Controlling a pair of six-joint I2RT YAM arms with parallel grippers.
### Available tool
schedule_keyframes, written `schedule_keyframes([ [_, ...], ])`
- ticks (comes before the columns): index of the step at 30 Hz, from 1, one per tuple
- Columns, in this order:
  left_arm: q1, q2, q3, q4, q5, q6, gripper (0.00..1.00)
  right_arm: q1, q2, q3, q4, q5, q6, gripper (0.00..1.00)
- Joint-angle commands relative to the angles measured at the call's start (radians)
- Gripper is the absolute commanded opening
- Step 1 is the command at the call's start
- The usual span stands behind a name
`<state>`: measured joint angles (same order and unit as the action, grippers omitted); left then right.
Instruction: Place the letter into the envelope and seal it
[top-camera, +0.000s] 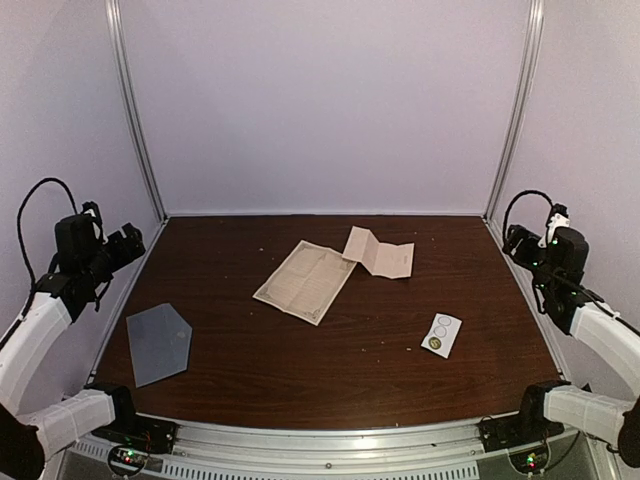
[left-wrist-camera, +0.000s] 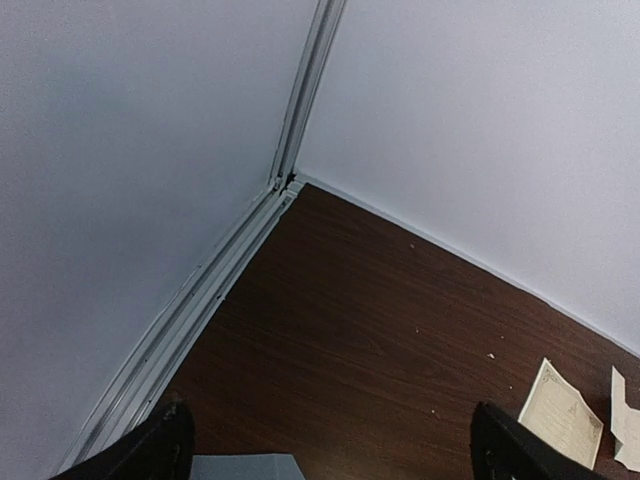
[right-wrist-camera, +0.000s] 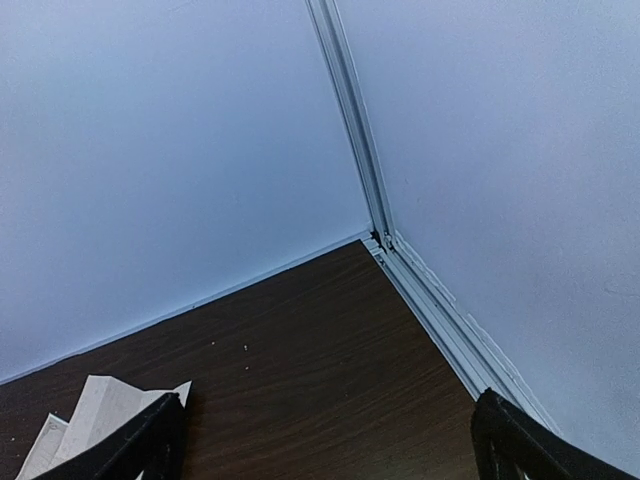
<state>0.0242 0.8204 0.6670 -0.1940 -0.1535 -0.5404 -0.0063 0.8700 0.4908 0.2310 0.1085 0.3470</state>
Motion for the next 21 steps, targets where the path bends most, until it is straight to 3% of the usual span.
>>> schedule_keyframes([
  [1, -0.003, 0.033, 0.109, -0.110, -0.031, 0.052, 0.98, 0.002, 0.000, 0.045, -0.071, -0.031, 0.000, 1.00],
  [6, -0.003, 0.078, 0.227, -0.204, -0.071, 0.075, 0.98, 0.001, 0.003, 0.052, -0.065, -0.076, 0.055, 1.00],
  [11, -0.003, 0.077, 0.280, -0.161, 0.052, 0.205, 0.98, 0.001, 0.041, 0.104, -0.143, -0.149, 0.050, 1.00],
  [15, -0.003, 0.172, 0.354, -0.157, 0.064, 0.267, 0.98, 0.003, 0.070, 0.130, -0.194, -0.202, 0.064, 1.00],
  [18, -0.005, 0.250, 0.422, -0.172, 0.144, 0.247, 0.97, 0.006, 0.090, 0.128, -0.207, -0.258, 0.073, 1.00],
  [21, -0.021, 0.244, 0.398, -0.024, 0.324, 0.234, 0.95, 0.032, 0.133, 0.142, -0.223, -0.318, 0.078, 1.00],
])
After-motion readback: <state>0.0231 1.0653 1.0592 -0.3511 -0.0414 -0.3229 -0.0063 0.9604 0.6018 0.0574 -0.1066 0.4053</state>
